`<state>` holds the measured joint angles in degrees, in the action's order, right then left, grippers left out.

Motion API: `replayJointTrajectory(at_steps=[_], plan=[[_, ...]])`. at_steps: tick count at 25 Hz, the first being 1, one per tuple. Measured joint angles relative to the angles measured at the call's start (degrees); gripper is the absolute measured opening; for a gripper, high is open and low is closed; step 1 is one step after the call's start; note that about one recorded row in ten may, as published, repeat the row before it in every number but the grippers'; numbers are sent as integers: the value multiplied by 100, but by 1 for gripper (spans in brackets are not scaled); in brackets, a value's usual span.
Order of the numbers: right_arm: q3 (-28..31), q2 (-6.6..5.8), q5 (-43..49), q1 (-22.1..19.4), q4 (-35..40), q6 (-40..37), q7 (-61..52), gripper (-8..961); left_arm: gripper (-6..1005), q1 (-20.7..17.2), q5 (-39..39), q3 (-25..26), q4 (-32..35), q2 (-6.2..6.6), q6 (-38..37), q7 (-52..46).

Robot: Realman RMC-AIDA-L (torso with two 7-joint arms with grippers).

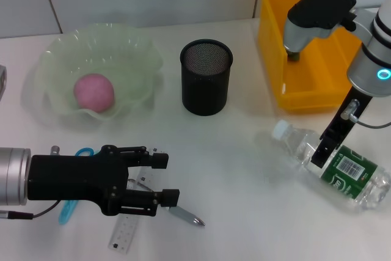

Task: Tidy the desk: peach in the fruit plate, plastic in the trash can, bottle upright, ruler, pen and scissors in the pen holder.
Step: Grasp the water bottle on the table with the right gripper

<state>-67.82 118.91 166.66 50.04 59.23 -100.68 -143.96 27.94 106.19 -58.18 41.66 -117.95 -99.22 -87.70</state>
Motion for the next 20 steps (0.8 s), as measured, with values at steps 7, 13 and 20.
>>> replayJointTrajectory(at_steps=[7, 13, 20], plan=[[-12, 0, 0, -18, -149, 163, 0, 747, 809, -2, 12, 0, 0, 0, 0, 23], [-69, 0, -6, -28, -286, 346, 4, 749, 809, -7, 15, 0, 0, 7, 0, 30], [-101, 2, -44, -38, -414, 553, 9, 750, 808, -17, 13, 0, 0, 16, 0, 39]])
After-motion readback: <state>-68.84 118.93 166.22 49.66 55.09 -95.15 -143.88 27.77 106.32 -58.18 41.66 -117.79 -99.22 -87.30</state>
